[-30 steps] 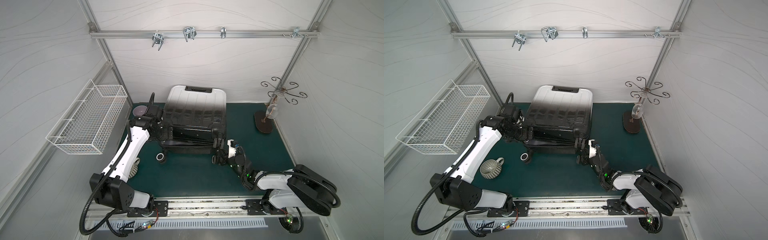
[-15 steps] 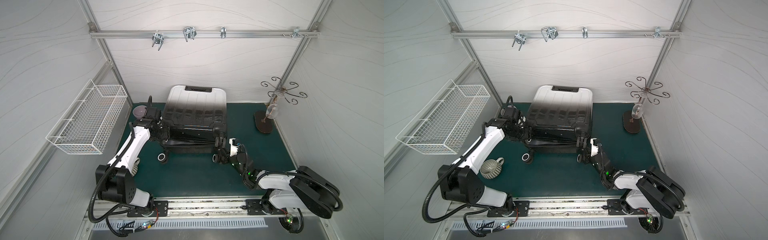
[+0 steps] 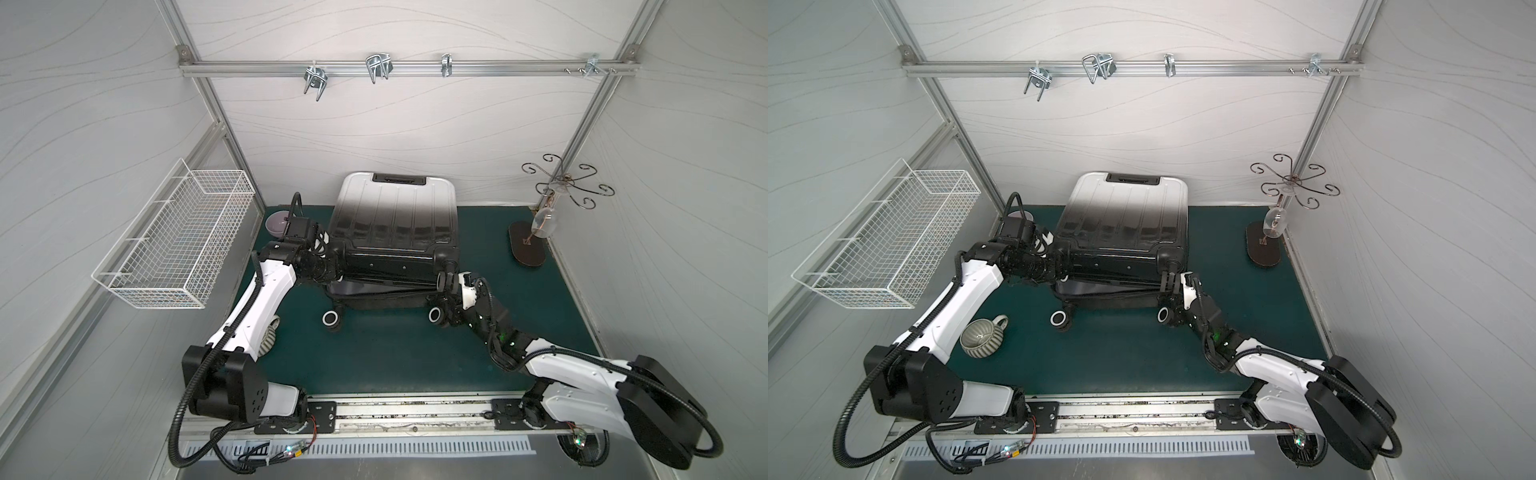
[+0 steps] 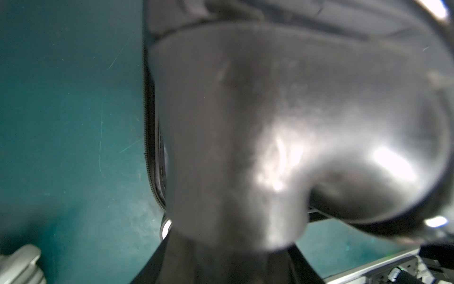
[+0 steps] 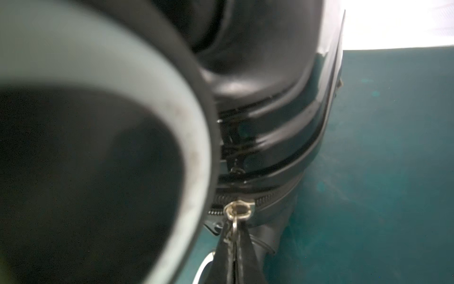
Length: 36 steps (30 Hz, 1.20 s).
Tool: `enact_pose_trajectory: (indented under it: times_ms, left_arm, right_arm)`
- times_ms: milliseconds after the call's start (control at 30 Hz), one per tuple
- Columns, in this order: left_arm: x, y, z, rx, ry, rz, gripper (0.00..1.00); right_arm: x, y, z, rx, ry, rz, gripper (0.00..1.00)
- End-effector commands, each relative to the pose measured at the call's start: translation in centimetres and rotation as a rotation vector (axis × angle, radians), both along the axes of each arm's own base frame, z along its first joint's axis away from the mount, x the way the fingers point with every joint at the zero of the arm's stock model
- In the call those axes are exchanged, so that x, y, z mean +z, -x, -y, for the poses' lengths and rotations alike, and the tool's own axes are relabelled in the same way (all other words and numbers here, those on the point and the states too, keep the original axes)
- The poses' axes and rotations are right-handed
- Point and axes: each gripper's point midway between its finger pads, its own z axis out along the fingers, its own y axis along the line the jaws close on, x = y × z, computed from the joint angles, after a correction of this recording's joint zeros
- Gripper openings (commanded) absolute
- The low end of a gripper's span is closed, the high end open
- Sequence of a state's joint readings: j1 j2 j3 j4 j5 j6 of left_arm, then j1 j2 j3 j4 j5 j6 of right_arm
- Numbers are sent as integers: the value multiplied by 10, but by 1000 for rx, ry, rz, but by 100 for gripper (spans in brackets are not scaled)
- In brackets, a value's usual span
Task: Close the suitcase zippers
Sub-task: Zip the zipper on the suitcase.
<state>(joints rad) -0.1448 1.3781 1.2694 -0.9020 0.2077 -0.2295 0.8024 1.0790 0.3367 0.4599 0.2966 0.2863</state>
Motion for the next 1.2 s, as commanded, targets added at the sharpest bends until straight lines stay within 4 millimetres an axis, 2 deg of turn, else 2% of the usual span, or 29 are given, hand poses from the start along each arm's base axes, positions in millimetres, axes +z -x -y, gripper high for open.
enact_pose_trajectory:
  times_ms: [0,167,333,467,600,767,833,933,1000,1033,1167]
  left_arm:
    - [43,-5,40,-14,120,87,0]
    - [49,-1,65,-12,127,95,0]
    - [53,4,87,-33,157,109,0]
    - [54,8,103,-53,190,105,0]
    - [64,6,123,-76,245,111,0]
    - [73,5,160,-127,269,111,0]
    - [74,10,176,-134,273,110,0]
    - [72,17,188,-100,313,122,0]
    - [68,25,188,-67,345,130,0]
    - [65,29,182,-37,356,138,0]
    - [57,47,140,68,322,199,0]
  right_arm:
    - [47,16,-28,161,52,142,0]
    - [62,37,-53,240,106,197,0]
    - [63,51,-84,307,109,181,0]
    - [60,52,-105,319,97,173,0]
    - [67,56,-123,317,73,189,0]
    - [72,56,-155,369,38,181,0]
    - [69,54,-161,369,25,187,0]
    - [56,54,-168,384,-12,172,0]
    - [48,58,-173,406,-37,165,0]
    - [45,58,-171,399,-47,169,0]
    - [32,55,-155,372,-42,169,0]
